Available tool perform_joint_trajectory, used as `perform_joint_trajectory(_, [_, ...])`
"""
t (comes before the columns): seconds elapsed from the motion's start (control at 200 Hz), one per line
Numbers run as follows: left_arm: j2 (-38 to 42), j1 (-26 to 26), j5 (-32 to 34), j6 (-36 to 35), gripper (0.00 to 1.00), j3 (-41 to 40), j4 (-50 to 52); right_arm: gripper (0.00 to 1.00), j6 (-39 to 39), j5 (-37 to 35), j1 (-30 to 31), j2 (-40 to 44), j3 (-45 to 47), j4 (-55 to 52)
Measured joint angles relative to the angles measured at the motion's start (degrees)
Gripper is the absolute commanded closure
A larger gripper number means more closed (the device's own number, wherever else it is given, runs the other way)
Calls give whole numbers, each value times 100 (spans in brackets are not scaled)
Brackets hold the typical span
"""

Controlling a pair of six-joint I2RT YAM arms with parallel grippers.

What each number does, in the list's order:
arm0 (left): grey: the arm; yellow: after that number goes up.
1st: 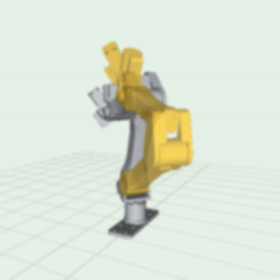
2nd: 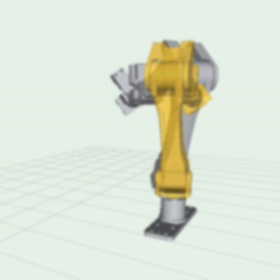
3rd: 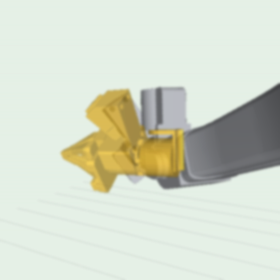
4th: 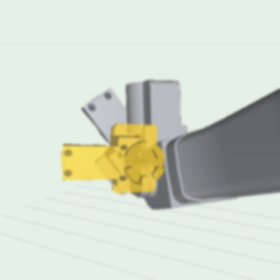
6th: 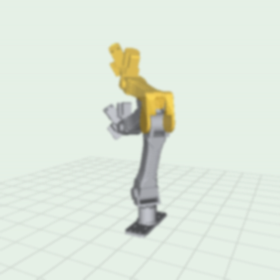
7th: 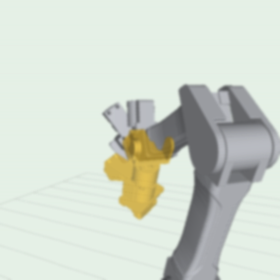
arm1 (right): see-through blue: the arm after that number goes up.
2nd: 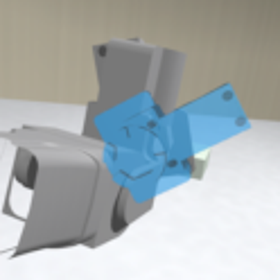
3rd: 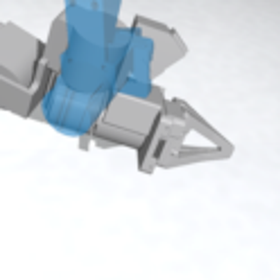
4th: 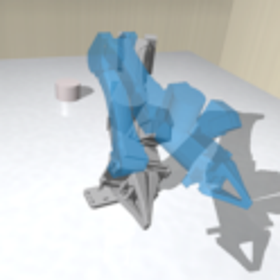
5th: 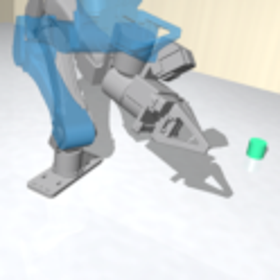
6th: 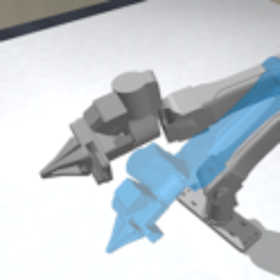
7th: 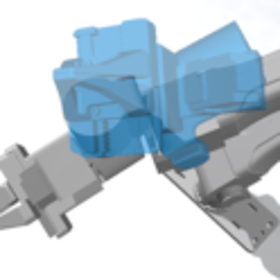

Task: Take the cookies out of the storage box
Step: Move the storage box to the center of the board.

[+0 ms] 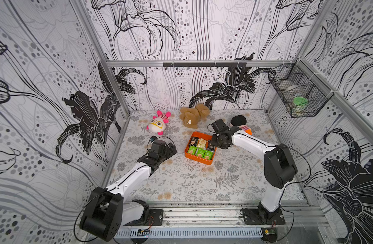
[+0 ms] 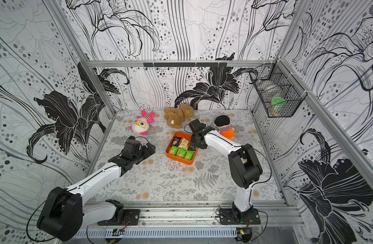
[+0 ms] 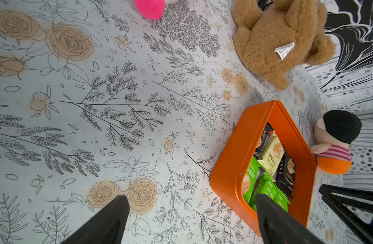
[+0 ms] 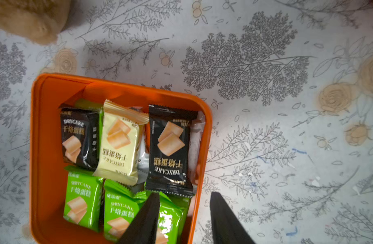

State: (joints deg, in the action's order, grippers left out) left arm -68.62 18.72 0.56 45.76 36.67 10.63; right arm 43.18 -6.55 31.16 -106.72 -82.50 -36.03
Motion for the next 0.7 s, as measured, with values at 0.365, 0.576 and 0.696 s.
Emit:
perform_joint_trajectory(0.365, [592, 0, 278, -22, 3, -352, 354, 74, 98, -328, 0, -501, -238, -323])
perform_joint_trajectory(0.576, [627, 0, 363, -66, 3, -352, 358, 95, 74, -313, 2, -739, -385, -332])
perform_joint_trajectory(0.696, [496, 0, 334, -103, 3, -352, 358, 99, -201, -310, 0, -831, -535, -446])
